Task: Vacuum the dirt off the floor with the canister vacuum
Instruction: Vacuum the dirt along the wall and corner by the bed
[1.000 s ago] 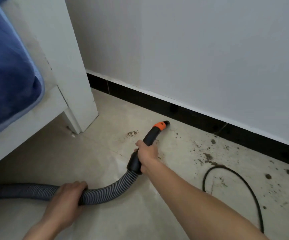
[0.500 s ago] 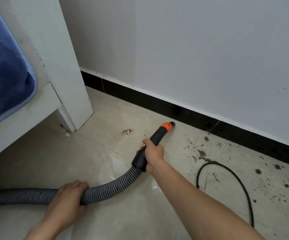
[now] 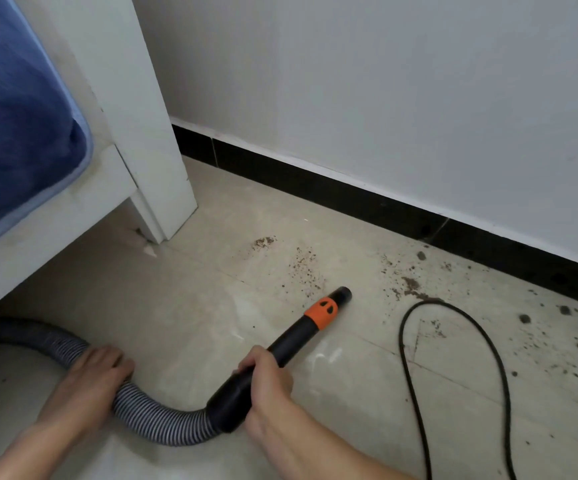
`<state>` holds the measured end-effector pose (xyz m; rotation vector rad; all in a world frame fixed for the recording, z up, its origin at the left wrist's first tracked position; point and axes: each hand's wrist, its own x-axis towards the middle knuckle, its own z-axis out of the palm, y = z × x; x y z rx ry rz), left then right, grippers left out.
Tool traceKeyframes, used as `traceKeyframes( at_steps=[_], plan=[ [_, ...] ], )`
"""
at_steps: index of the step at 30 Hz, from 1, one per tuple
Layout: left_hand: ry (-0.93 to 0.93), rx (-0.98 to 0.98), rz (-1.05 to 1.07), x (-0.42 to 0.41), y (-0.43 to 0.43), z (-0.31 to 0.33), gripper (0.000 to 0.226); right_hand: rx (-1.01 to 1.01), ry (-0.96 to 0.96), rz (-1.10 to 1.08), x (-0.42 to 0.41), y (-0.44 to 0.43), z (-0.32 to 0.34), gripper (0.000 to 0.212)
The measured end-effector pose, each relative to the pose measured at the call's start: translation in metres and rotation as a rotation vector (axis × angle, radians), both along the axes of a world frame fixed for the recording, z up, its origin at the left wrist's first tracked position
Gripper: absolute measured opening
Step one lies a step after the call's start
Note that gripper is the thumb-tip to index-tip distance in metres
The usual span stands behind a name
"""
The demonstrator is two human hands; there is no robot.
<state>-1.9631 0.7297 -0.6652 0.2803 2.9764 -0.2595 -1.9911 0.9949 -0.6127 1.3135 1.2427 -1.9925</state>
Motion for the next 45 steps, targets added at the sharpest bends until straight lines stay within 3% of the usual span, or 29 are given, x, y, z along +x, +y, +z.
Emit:
traceKeyframes(
  at_steps=[4,9,13,16,22,29,36,42,45],
  plan=[
    [0.039,-0.085,0.026,0.018,-0.019,0.004,0.064,-0.121,0.02,0.044,0.013,-0.02,0.008,0.005],
    [0.076,0.031,0.047,0.02,-0.005,0.013,0.062,-0.084,0.097,-0.075,-0.022,-0.005,0.017,0.011],
    [0.078,0.114,0.028,0.013,0.012,0.014,0.058,-0.106,0.09,0.091,-0.04,0.011,0.029,0.01],
    [0.058,0.202,0.02,0.012,0.017,0.02,0.055,-0.066,0.086,0.081,-0.052,0.018,0.038,0.013],
    [0.071,0.352,0.012,0.008,0.033,0.046,0.039,-0.09,0.128,0.241,-0.079,0.021,0.054,0.034],
    [0.038,0.375,-0.038,0.029,0.024,0.05,0.041,-0.076,0.152,0.423,-0.072,0.001,0.054,0.039],
    [0.034,0.408,-0.027,0.03,0.014,0.045,0.052,-0.096,0.184,0.335,-0.07,-0.005,0.045,0.026],
    [0.05,0.472,0.091,0.016,0.023,0.048,0.037,-0.04,0.286,0.258,-0.095,0.004,0.052,0.023],
    [0.028,0.478,0.118,0.011,0.03,0.05,0.033,-0.072,0.271,0.33,-0.104,0.002,0.061,0.025]
  ],
)
